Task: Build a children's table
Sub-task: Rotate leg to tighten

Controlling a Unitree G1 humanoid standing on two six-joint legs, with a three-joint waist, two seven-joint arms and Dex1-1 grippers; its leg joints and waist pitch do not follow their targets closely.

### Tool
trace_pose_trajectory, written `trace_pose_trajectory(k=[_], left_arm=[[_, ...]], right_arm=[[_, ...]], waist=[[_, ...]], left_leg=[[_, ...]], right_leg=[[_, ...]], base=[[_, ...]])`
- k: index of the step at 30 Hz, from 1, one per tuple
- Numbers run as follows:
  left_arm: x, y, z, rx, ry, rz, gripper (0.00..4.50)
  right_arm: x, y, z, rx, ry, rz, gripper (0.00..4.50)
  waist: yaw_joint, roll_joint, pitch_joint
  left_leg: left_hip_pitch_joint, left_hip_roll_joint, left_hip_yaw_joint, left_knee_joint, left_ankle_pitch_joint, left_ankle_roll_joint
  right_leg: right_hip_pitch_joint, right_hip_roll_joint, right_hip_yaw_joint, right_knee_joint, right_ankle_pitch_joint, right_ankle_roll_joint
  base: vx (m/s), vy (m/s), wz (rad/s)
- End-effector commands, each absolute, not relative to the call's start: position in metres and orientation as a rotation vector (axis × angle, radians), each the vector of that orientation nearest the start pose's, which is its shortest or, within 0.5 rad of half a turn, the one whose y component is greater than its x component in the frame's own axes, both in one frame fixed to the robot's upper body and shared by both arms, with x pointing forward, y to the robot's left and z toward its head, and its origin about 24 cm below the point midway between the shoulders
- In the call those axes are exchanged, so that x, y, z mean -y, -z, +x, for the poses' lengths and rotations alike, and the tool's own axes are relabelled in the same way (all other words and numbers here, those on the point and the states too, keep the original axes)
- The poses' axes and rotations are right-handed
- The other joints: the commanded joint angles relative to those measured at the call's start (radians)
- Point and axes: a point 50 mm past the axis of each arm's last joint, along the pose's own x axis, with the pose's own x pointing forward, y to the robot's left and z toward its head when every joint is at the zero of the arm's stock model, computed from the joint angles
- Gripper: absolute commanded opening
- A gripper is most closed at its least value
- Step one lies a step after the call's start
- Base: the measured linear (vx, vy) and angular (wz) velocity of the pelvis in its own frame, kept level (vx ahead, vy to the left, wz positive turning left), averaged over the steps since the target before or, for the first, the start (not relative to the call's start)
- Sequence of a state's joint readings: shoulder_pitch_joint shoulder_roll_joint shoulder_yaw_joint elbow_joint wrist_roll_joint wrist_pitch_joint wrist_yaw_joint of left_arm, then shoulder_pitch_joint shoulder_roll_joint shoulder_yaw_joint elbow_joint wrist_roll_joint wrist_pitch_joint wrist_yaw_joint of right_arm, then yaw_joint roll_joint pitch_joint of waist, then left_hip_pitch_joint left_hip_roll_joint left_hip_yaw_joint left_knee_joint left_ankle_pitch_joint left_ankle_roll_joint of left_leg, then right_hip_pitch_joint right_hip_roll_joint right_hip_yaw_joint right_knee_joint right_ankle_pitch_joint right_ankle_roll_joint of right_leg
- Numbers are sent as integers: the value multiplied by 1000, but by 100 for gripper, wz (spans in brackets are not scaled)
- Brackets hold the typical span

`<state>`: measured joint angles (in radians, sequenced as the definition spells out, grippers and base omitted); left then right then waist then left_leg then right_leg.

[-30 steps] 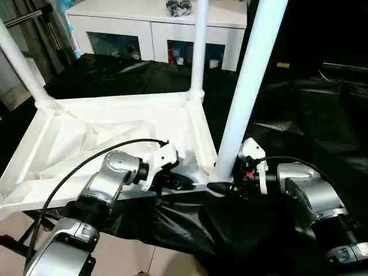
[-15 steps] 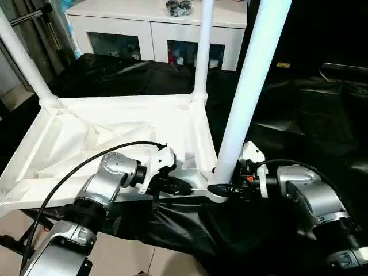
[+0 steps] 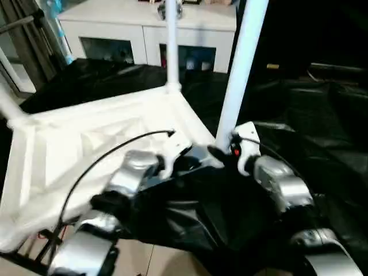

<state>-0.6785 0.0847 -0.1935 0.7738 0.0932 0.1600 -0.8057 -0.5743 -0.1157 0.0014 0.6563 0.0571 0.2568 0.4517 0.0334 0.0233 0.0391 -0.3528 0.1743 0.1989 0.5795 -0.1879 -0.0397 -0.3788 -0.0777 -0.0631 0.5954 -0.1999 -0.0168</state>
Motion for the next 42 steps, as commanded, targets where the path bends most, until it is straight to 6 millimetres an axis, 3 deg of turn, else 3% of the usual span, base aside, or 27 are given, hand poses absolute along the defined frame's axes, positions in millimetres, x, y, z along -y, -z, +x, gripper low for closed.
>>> trace_pose_trajectory(k=[1,3,4,9,14,17,25,26,28,31,32,38,42], left_arm=[[-33,-52,335,-322,1087,238,0],[-29,-54,334,-304,1117,240,0],[-30,-55,333,-290,1133,239,0],[-39,-57,326,-249,1224,233,0],[-58,-52,315,-264,1343,236,0],[-64,-51,309,-275,1402,241,0],[-82,-50,301,-329,1535,265,0],[-85,-51,299,-341,1558,272,0],[-89,-52,298,-354,1588,280,0],[-93,-54,296,-370,1622,274,0],[-93,-54,295,-373,1630,272,0],[-93,-53,292,-384,1656,264,0],[-91,-52,291,-379,1649,261,0]], right_arm=[[79,-8,325,-485,-664,-15,301],[75,-12,326,-477,-697,43,339],[75,-14,326,-472,-714,54,342],[83,-23,326,-435,-812,18,391],[102,-32,314,-399,-1024,-49,391],[110,-36,307,-394,-1113,-51,391],[123,-40,286,-437,-1311,-74,391],[125,-39,283,-452,-1335,-81,366],[127,-40,279,-468,-1371,-81,359],[127,-42,274,-475,-1401,-68,352],[127,-42,273,-476,-1410,-66,323],[125,-43,270,-486,-1433,-60,275],[122,-41,267,-495,-1443,-43,265]], waist=[[-1,-8,-49],[1,-9,-49],[2,-4,-48],[1,-8,-50],[11,-9,-55],[16,-10,-54],[26,-8,-49],[27,-8,-48],[30,-7,-48],[33,-6,-52],[33,-5,-52],[34,-9,-50],[35,-10,-51]], left_leg=[[5,56,-29,-67,-224,30],[5,56,-29,-67,-218,40],[6,56,-29,-67,-219,42],[2,59,-31,-69,-216,52],[-4,63,-28,-62,-141,101],[-4,66,-24,-60,-137,113],[0,68,-24,-65,-179,86],[1,68,-25,-67,-189,79],[4,69,-25,-67,-196,72],[3,71,-26,-66,-170,72],[2,70,-25,-66,-162,75],[1,68,-25,-65,-164,71],[1,68,-25,-64,-160,70]], right_leg=[[29,-79,52,-84,-242,-209],[30,-79,50,-83,-229,-214],[31,-79,51,-83,-227,-216],[35,-79,49,-80,-210,-222],[43,-77,45,-65,-95,-247],[40,-75,44,-60,-73,-260],[34,-76,47,-70,-165,-242],[34,-77,46,-71,-182,-240],[32,-77,47,-73,-197,-235],[34,-77,48,-65,-147,-242],[34,-77,47,-63,-128,-247],[35,-78,47,-66,-148,-246],[35,-78,47,-66,-155,-240]], base=[[0,0,0],[0,0,0],[0,0,0],[0,0,0],[0,0,0],[0,0,0],[0,0,0],[0,0,0],[0,0,0],[0,0,0],[0,0,0],[0,0,0],[0,0,0]])
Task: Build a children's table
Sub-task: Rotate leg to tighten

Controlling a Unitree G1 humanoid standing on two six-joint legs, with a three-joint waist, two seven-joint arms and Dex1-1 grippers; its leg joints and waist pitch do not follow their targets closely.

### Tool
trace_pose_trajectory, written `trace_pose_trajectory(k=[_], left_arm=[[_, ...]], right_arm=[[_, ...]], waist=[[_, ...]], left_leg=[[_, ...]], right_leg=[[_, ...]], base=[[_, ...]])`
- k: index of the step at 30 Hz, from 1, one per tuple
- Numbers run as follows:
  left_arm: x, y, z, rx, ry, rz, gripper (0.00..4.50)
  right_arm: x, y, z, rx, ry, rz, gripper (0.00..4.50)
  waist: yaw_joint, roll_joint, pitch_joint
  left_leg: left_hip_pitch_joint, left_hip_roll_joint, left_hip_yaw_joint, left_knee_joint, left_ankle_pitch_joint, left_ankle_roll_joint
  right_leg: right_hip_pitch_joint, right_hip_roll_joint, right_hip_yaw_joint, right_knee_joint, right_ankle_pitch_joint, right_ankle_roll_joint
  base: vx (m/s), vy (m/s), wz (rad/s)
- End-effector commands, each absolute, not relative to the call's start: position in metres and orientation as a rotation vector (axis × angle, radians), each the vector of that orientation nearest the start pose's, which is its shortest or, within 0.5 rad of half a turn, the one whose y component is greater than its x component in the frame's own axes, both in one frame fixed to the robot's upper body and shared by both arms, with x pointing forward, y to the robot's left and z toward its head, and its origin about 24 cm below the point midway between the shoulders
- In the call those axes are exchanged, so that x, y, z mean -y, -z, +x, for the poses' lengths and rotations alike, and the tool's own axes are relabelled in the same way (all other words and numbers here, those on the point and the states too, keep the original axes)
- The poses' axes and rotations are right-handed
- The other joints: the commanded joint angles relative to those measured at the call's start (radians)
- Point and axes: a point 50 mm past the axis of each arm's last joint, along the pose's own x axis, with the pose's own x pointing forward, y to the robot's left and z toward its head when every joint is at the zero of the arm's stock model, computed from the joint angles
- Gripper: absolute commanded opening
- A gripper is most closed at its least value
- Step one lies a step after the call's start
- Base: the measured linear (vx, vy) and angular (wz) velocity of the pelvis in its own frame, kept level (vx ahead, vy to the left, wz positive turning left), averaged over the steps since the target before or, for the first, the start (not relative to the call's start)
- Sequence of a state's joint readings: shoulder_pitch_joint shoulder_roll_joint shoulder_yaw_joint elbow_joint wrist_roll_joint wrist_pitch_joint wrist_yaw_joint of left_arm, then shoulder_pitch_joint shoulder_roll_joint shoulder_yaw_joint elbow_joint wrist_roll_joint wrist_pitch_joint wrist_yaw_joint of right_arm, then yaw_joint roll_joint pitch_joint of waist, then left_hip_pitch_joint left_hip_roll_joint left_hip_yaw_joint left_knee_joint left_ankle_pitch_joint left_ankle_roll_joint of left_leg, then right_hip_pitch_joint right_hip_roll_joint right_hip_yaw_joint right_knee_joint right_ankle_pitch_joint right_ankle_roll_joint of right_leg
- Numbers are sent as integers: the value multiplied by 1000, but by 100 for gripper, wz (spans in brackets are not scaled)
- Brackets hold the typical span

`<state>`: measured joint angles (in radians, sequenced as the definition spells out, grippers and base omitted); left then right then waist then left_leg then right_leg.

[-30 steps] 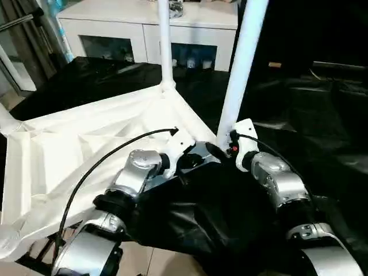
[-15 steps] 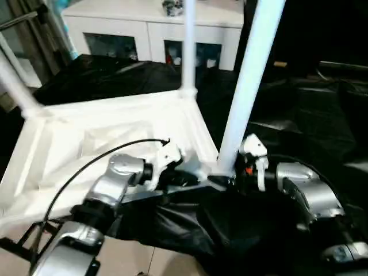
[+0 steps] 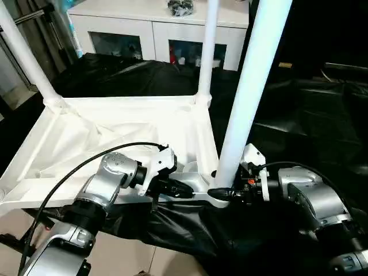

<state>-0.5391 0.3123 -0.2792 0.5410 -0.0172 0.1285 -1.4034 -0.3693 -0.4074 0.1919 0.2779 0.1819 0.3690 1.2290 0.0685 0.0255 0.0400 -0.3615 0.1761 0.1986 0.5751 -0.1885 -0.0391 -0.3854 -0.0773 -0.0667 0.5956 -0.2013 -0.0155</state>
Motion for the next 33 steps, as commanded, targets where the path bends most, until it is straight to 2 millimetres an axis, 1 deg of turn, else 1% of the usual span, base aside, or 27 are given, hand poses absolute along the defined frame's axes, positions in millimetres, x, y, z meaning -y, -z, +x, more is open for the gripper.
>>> trace_pose_trajectory(k=[1,2,5,6,7,8,9,10,11,12,13,14,15,16,17,19,20,21,22,24,25,26,27,28,30,31,33], left_arm=[[-91,-52,291,-375,1644,258,0],[-90,-52,291,-373,1641,256,0],[-87,-50,299,-360,1543,264,0],[-85,-49,306,-354,1452,271,0],[-85,-49,306,-354,1452,271,0],[-80,-47,313,-353,1380,275,0],[-77,-46,315,-356,1349,278,0],[-76,-46,316,-357,1336,279,0],[-72,-45,320,-361,1290,275,0],[-67,-44,323,-370,1244,267,0],[-67,-44,323,-370,1244,267,0],[-58,-44,330,-373,1150,250,0],[-50,-45,333,-366,1096,233,0],[-47,-45,334,-362,1082,227,0],[-45,-46,335,-360,1076,224,0],[-41,-47,335,-355,1071,217,0],[-34,-49,335,-339,1078,209,0],[-31,-50,334,-328,1100,203,0],[-30,-50,333,-324,1110,202,0],[-30,-50,332,-318,1137,206,0],[-31,-50,332,-317,1140,206,0],[-34,-50,331,-319,1160,214,0],[-37,-49,329,-322,1189,223,0],[-37,-49,329,-322,1189,223,0],[-39,-48,328,-324,1217,229,0],[-44,-47,326,-332,1251,238,0],[-45,-47,325,-334,1255,239,0]], right_arm=[[121,-40,266,-496,-1436,-37,265],[121,-40,266,-496,-1431,-33,264],[116,-34,276,-464,-1308,-38,262],[114,-28,286,-449,-1175,-62,262],[114,-28,286,-449,-1175,-62,262],[114,-21,299,-463,-1015,-84,261],[114,-17,304,-476,-943,-95,261],[114,-16,306,-481,-913,-99,261],[112,-13,310,-487,-849,-84,260],[110,-11,314,-497,-782,-60,260],[110,-11,314,-497,-782,-60,260],[105,-6,318,-522,-681,-9,260],[98,-4,321,-529,-629,23,260],[95,-4,322,-531,-606,36,260],[94,-3,323,-533,-591,44,260],[90,-3,323,-530,-592,44,260],[82,-6,324,-505,-612,32,260],[78,-9,325,-484,-635,44,260],[78,-10,325,-478,-644,51,295],[79,-13,325,-467,-672,83,332],[79,-13,325,-466,-675,85,332],[81,-16,325,-453,-710,82,340],[83,-18,324,-441,-754,63,355],[83,-18,324,-441,-754,63,368],[85,-20,323,-435,-792,41,379],[90,-22,320,-426,-861,10,388],[91,-23,320,-425,-869,7,388]], waist=[[-1,-12,-52],[0,-11,-52],[-2,-12,-51],[-7,-11,-48],[-12,-12,-46],[-21,-14,-41],[-26,-13,-39],[-32,-13,-38],[-35,-13,-40],[-38,-11,-40],[-42,-10,-38],[-42,-12,-42],[-46,-10,-43],[-46,-10,-44],[-41,-12,-47],[-39,-12,-47],[-36,-7,-51],[-37,-9,-51],[-34,-11,-52],[-34,-11,-51],[-33,-8,-51],[-34,-9,-49],[-33,-7,-49],[-34,-8,-50],[-34,-7,-51],[-34,-8,-52],[-33,-8,-55]], left_leg=[[9,66,-25,-60,-158,70],[10,66,-24,-59,-158,70],[9,65,-25,-60,-162,66],[9,63,-26,-62,-184,53],[10,62,-27,-63,-203,42],[18,57,-30,-65,-263,10],[19,55,-31,-66,-285,3],[18,55,-37,-70,-302,-11],[19,57,-40,-71,-315,-15],[20,58,-39,-72,-316,-13],[20,57,-37,-71,-322,-15],[21,56,-39,-71,-322,-13],[20,56,-36,-71,-306,-14],[22,54,-35,-70,-304,-15],[20,54,-35,-68,-284,-6],[15,54,-32,-66,-260,10],[15,54,-30,-64,-228,25],[14,54,-29,-63,-222,30],[14,52,-28,-61,-210,41],[12,53,-28,-61,-201,52],[11,53,-28,-62,-201,54],[11,54,-29,-64,-216,54],[12,55,-30,-65,-223,52],[12,56,-31,-65,-231,51],[11,58,-31,-65,-220,52],[10,58,-31,-65,-207,56],[7,58,-29,-61,-175,70]], right_leg=[[42,-78,51,-66,-152,-241],[41,-79,51,-67,-153,-241],[40,-79,51,-67,-163,-238],[37,-80,51,-72,-199,-234],[33,-81,51,-76,-233,-229],[29,-82,51,-89,-367,-200],[27,-81,51,-91,-402,-192],[30,-81,49,-94,-444,-173],[31,-83,49,-96,-455,-158],[28,-81,51,-97,-444,-158],[26,-80,52,-97,-437,-163],[30,-80,51,-98,-425,-163],[26,-78,54,-93,-382,-177],[26,-77,53,-94,-366,-182],[31,-79,54,-92,-336,-188],[33,-80,55,-89,-296,-195],[35,-78,55,-83,-232,-206],[36,-78,54,-83,-216,-212],[38,-78,54,-81,-193,-219],[41,-78,53,-80,-192,-223],[41,-79,52,-81,-197,-223],[42,-78,51,-83,-221,-219],[41,-79,51,-85,-234,-216],[42,-79,51,-85,-242,-212],[42,-78,52,-81,-210,-218],[43,-78,51,-78,-180,-227],[46,-79,52,-71,-120,-241]], base=[[0,0,0],[0,0,0],[0,0,0],[0,0,0],[0,0,0],[0,0,0],[0,0,0],[0,0,0],[0,0,0],[0,0,0],[0,0,0],[0,0,0],[0,0,0],[0,0,0],[0,0,0],[0,0,0],[0,0,0],[0,0,0],[0,0,0],[0,0,0],[0,0,0],[0,0,0],[0,0,0],[0,0,0],[0,0,0],[0,0,0],[0,0,0]])
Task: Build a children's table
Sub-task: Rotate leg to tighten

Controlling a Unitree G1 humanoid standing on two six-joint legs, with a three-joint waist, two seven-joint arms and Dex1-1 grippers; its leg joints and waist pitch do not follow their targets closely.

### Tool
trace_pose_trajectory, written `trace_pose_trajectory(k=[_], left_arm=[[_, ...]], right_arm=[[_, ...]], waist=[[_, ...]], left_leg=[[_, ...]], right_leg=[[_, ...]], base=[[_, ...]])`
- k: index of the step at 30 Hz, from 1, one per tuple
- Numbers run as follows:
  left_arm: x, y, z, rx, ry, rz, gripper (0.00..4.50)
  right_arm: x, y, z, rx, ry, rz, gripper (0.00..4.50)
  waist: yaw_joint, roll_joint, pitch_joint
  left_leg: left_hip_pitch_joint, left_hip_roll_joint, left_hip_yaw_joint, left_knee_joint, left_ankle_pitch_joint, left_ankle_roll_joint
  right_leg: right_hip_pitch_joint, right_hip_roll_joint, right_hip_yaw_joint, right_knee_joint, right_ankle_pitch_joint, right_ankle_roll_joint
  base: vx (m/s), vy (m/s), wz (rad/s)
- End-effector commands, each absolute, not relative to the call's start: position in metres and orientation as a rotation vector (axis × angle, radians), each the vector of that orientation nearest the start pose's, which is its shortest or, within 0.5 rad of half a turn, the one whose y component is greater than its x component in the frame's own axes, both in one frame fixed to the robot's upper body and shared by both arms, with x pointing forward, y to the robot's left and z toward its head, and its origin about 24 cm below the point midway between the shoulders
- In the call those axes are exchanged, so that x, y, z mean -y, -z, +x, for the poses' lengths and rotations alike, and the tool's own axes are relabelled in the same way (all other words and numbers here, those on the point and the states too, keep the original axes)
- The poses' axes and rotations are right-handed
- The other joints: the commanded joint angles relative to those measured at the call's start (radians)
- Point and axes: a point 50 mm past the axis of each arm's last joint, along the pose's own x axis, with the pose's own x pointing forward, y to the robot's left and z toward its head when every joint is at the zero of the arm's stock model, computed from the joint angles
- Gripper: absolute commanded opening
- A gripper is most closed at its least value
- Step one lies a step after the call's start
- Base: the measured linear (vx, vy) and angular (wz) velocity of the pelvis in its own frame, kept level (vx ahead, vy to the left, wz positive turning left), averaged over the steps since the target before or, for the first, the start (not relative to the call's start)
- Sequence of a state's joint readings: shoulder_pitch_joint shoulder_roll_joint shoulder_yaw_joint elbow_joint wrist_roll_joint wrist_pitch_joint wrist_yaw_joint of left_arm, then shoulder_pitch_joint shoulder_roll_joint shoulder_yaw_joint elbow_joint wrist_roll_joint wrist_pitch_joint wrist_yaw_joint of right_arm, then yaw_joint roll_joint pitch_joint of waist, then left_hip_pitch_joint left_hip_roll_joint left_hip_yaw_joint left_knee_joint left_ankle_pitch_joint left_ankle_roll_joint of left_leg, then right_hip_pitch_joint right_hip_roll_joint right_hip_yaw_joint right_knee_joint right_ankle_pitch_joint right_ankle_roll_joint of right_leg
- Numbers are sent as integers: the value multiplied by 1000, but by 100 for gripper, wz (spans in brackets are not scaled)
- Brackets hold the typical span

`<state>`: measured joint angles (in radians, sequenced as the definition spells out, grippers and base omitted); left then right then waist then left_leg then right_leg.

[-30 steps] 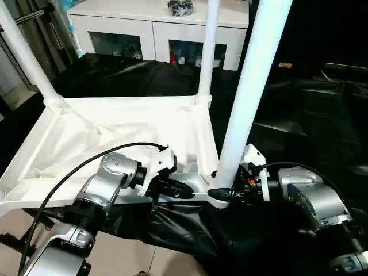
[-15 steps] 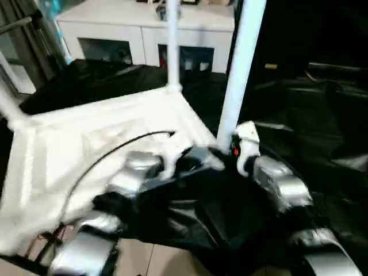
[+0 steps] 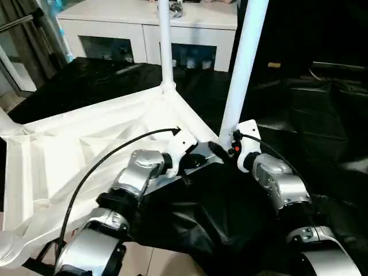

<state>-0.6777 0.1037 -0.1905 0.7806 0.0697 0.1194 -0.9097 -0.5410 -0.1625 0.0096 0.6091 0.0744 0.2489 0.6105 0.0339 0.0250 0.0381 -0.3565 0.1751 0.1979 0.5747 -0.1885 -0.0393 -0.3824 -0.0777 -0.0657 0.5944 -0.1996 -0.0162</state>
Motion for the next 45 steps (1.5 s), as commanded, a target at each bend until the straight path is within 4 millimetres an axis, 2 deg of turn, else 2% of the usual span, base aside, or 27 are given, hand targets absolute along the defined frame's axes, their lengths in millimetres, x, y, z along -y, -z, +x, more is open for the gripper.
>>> trace_pose_trajectory(k=[1,3,7,11,14,16,20,22,23,25,27,31,33,37,39,40,43,45], left_arm=[[-47,-46,325,-340,1263,241,0],[-53,-45,323,-347,1290,249,0],[-62,-45,319,-355,1350,260,0],[-77,-46,309,-362,1491,278,0],[-85,-47,305,-372,1544,286,0],[-88,-48,303,-379,1562,285,0],[-95,-49,299,-403,1608,280,0],[-97,-49,298,-412,1622,277,0],[-98,-49,297,-415,1626,277,0],[-99,-49,296,-422,1635,276,0],[-100,-49,295,-426,1644,274,0],[-98,-48,295,-418,1631,273,0],[-92,-46,296,-406,1593,271,0],[-84,-45,300,-394,1527,248,0],[-78,-45,303,-390,1475,241,0],[-72,-44,308,-390,1419,241,0],[-67,-44,315,-390,1338,242,0],[-58,-46,326,-384,1205,235,0]], right_arm=[[93,-23,318,-423,-891,-3,388],[99,-26,315,-419,-951,-31,388],[109,-31,308,-415,-1061,-59,388],[123,-40,293,-422,-1250,-80,388],[127,-42,287,-433,-1312,-80,388],[128,-43,285,-439,-1332,-78,354],[129,-44,278,-462,-1391,-74,350],[129,-44,276,-472,-1406,-72,321],[129,-44,276,-474,-1409,-72,321],[129,-44,275,-479,-1418,-71,312],[128,-44,272,-486,-1434,-67,282],[125,-43,271,-491,-1440,-59,269],[121,-39,271,-481,-1396,-47,267],[116,-31,281,-470,-1258,-44,263],[113,-26,291,-464,-1119,-56,262],[112,-21,298,-471,-1026,-60,261],[110,-18,303,-478,-947,-48,260],[105,-14,311,-483,-827,-11,260]], waist=[[2,-8,-53],[3,-8,-52],[12,-10,-50],[19,-11,-47],[24,-9,-46],[26,-11,-45],[30,-10,-46],[30,-13,-47],[30,-12,-47],[30,-12,-47],[30,-14,-46],[30,-16,-47],[31,-16,-46],[25,-17,-43],[15,-17,-37],[9,-17,-37],[-1,-16,-38],[-6,-15,-39]], left_leg=[[2,60,-28,-60,-168,73],[2,59,-26,-58,-158,83],[3,64,-25,-59,-181,89],[5,68,-25,-62,-209,82],[4,68,-24,-64,-211,79],[6,69,-25,-66,-214,69],[7,69,-24,-65,-204,63],[5,69,-25,-64,-185,65],[5,69,-25,-64,-182,67],[4,68,-23,-63,-180,68],[5,68,-24,-63,-185,65],[5,68,-24,-64,-179,63],[4,67,-24,-62,-177,64],[6,65,-27,-66,-210,43],[9,62,-30,-70,-262,19],[9,61,-35,-71,-278,5],[13,60,-35,-71,-299,-2],[12,58,-33,-70,-282,5]], right_leg=[[43,-78,50,-68,-110,-246],[43,-79,49,-68,-100,-258],[45,-77,47,-71,-147,-249],[41,-78,48,-75,-196,-239],[39,-78,50,-74,-202,-235],[36,-79,50,-75,-218,-236],[35,-79,51,-72,-208,-236],[37,-79,51,-68,-176,-241],[37,-79,50,-68,-173,-242],[36,-79,50,-70,-182,-242],[36,-79,50,-70,-193,-239],[36,-78,50,-69,-188,-235],[36,-80,51,-70,-195,-234],[32,-81,51,-78,-270,-216],[27,-83,51,-88,-378,-193],[29,-84,50,-91,-415,-179],[25,-80,51,-94,-420,-167],[24,-78,54,-92,-369,-184]], base=[[0,0,0],[0,0,0],[0,0,0],[0,0,0],[0,0,0],[0,0,0],[0,0,0],[0,0,0],[0,0,0],[0,0,0],[0,0,0],[0,0,0],[0,0,0],[0,0,0],[0,0,0],[0,0,0],[0,0,0],[0,0,0]])
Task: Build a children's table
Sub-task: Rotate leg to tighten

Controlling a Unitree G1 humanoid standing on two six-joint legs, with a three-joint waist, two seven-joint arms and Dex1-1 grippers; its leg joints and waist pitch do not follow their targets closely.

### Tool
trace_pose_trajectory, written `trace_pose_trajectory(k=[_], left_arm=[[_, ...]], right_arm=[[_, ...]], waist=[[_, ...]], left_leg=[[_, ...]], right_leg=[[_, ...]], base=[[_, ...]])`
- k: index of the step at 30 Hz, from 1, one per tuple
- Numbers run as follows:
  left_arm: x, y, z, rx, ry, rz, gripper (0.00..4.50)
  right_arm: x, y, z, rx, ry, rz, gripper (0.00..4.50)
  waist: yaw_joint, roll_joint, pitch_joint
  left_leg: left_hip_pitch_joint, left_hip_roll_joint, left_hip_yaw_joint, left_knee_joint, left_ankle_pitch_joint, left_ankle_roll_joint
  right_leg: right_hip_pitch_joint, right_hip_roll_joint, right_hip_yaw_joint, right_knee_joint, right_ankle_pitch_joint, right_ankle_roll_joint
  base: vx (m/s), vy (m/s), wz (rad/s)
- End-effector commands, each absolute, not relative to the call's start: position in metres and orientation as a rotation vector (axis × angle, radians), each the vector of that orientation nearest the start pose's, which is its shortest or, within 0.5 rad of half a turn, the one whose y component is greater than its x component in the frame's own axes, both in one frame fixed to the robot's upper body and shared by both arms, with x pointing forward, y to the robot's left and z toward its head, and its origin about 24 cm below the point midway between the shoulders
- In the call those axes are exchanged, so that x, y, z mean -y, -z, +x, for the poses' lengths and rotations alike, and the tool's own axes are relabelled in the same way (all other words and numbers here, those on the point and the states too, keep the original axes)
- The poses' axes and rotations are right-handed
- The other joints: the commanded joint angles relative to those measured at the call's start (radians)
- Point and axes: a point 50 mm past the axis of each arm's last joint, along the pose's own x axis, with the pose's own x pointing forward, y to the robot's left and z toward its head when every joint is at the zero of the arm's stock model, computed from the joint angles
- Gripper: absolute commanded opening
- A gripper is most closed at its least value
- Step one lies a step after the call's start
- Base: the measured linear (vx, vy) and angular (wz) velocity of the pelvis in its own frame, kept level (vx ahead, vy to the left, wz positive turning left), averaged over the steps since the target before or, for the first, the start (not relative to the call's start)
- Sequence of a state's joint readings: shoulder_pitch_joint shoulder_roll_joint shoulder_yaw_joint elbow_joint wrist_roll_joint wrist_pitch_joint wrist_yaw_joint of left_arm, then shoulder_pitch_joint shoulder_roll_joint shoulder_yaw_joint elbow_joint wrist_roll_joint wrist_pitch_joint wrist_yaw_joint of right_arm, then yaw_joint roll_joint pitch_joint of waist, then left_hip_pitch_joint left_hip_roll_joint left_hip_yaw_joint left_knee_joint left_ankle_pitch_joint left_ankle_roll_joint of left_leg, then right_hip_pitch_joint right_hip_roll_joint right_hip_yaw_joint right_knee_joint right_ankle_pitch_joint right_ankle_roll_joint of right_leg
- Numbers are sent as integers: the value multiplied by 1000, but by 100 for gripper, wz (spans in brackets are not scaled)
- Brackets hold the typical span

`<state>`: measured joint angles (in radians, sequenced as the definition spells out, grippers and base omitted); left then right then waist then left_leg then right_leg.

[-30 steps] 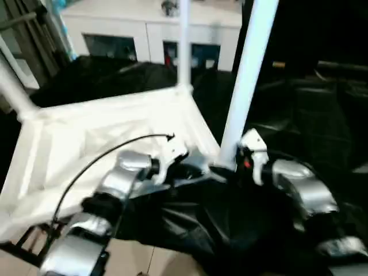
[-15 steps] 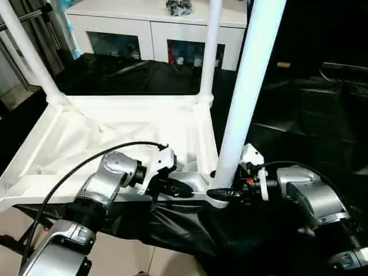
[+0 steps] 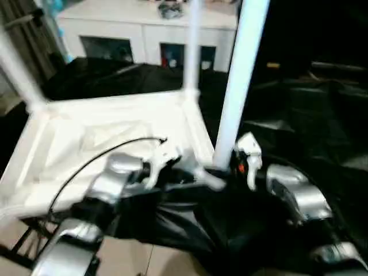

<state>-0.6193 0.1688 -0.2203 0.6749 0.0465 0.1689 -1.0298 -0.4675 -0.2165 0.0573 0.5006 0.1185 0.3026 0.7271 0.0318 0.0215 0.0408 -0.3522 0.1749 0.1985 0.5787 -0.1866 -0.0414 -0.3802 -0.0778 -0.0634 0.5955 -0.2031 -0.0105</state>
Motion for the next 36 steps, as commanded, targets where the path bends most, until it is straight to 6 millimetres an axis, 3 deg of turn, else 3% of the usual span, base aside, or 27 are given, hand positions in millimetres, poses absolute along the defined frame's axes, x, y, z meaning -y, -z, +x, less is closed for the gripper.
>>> trace_pose_trajectory(k=[1,4,6,7,8,14,15,16,18,27,32,33,36], left_arm=[[-56,-46,328,-383,1180,233,0],[-46,-49,335,-373,1087,210,0],[-42,-51,335,-365,1083,216,0],[-40,-52,336,-359,1085,222,0],[-38,-53,335,-353,1099,224,0],[-48,-56,326,-323,1260,242,0],[-49,-56,325,-318,1276,245,0],[-53,-56,323,-322,1308,244,0],[-60,-57,318,-314,1375,249,0],[-89,-55,305,-387,1535,270,0],[-100,-53,298,-436,1582,277,0],[-102,-53,297,-442,1590,276,0],[-104,-54,296,-452,1605,272,0]], right_arm=[[104,-14,312,-484,-803,-6,260],[95,-12,320,-454,-682,-14,260],[91,-12,323,-441,-657,5,260],[88,-13,325,-436,-648,24,295],[86,-14,326,-432,-646,45,295],[91,-25,320,-400,-872,6,368],[92,-26,319,-397,-891,-1,368],[96,-28,316,-397,-944,-7,368],[104,-31,310,-407,-1047,-29,368],[127,-38,288,-473,-1307,-65,368],[129,-39,283,-497,-1360,-50,316],[128,-39,283,-501,-1371,-48,306],[126,-39,281,-507,-1392,-47,292]], waist=[[-3,-11,-44],[-4,-11,-45],[-1,-11,-49],[2,-8,-50],[1,-7,-51],[6,-3,-55],[4,-5,-55],[6,-1,-56],[11,-2,-56],[26,-4,-51],[31,-4,-51],[31,-9,-51],[32,-4,-52]], left_leg=[[9,57,-32,-73,-279,8],[8,55,-31,-70,-263,10],[3,54,-30,-68,-229,28],[3,55,-30,-68,-216,35],[3,55,-29,-67,-211,38],[-4,57,-30,-64,-172,75],[-8,59,-29,-62,-158,87],[-4,60,-28,-61,-148,93],[-4,62,-26,-59,-140,103],[0,69,-24,-64,-181,87],[1,69,-25,-65,-178,67],[0,69,-25,-65,-177,67],[1,68,-25,-64,-166,67]], right_leg=[[23,-77,52,-93,-348,-196],[23,-78,52,-91,-319,-204],[29,-79,51,-88,-271,-208],[31,-79,50,-85,-247,-212],[31,-77,50,-83,-229,-217],[44,-78,47,-71,-124,-246],[45,-78,47,-67,-90,-253],[43,-77,47,-65,-62,-264],[45,-75,44,-61,-42,-276],[38,-75,46,-66,-127,-267],[37,-77,47,-64,-138,-267],[38,-77,46,-64,-139,-265],[36,-77,47,-62,-131,-264]], base=[[0,0,0],[0,0,0],[0,0,0],[0,0,0],[0,0,0],[0,0,0],[0,0,0],[0,0,0],[0,0,0],[0,0,0],[0,0,0],[0,0,0],[0,0,0]])
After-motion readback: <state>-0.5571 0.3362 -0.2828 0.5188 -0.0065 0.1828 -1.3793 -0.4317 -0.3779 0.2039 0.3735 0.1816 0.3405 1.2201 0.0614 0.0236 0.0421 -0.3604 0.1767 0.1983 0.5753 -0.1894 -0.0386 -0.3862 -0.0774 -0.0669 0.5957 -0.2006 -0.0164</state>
